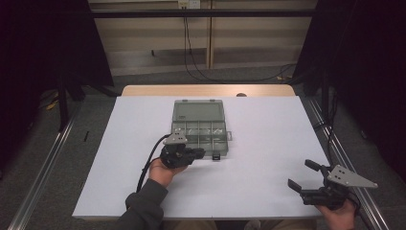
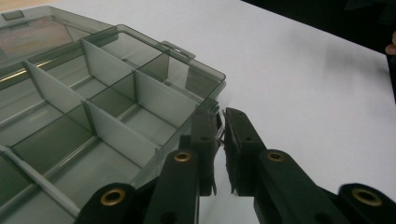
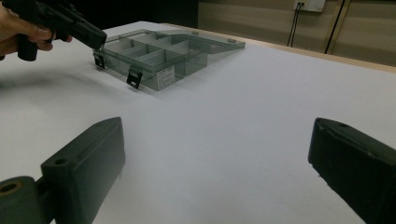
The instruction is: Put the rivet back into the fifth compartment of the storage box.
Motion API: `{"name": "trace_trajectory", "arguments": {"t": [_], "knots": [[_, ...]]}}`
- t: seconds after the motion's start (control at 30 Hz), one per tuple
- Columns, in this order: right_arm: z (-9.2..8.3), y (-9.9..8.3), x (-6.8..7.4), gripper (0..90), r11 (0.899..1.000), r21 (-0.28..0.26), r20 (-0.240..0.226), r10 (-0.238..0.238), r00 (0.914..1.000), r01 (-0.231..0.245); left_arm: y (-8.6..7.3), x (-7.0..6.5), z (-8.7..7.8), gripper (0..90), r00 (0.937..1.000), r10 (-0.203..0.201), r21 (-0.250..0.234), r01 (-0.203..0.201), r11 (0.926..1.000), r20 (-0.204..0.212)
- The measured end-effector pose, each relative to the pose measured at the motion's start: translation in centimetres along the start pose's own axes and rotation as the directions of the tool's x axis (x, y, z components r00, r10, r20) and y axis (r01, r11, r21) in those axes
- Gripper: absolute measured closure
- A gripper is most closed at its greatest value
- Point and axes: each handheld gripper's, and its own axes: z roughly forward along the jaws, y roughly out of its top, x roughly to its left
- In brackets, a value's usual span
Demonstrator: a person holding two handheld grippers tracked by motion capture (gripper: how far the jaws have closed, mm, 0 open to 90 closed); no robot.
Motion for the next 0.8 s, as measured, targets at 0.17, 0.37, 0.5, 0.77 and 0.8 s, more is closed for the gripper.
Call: {"name": "trace_trajectory", "arguments": {"t": [0.17,0.37,0.5,0.77,0.8], "knots": [[0.0,0.0,0.0,3.6,1.0,0.002,-0.004,0.002,1.0,-0.002,0.1,0.6,-0.6,82.7,0.9996,-0.016,-0.024,0.016,0.9996,-0.023],[0.0,0.0,0.0,3.6,1.0,0.002,-0.003,0.003,1.0,-0.003,0.1,0.8,-0.9,82.7,0.9987,-0.021,-0.032,0.019,0.9993,-0.046],[0.0,0.0,0.0,3.6,1.0,0.002,-0.004,0.0,1.0,0.0,0.1,1.0,-0.9,82.7,0.9982,-0.025,-0.039,0.023,0.999,-0.054],[0.0,0.0,0.0,3.6,1.0,0.0,-0.002,0.002,1.0,-0.002,0.2,1.6,-1.5,82.7,0.9968,-0.043,-0.06,0.039,0.9974,-0.068],[0.0,0.0,0.0,3.6,1.0,0.0,-0.003,0.002,1.0,-0.002,0.2,1.7,-1.6,82.7,0.9964,-0.044,-0.063,0.039,0.9972,-0.073]]}}
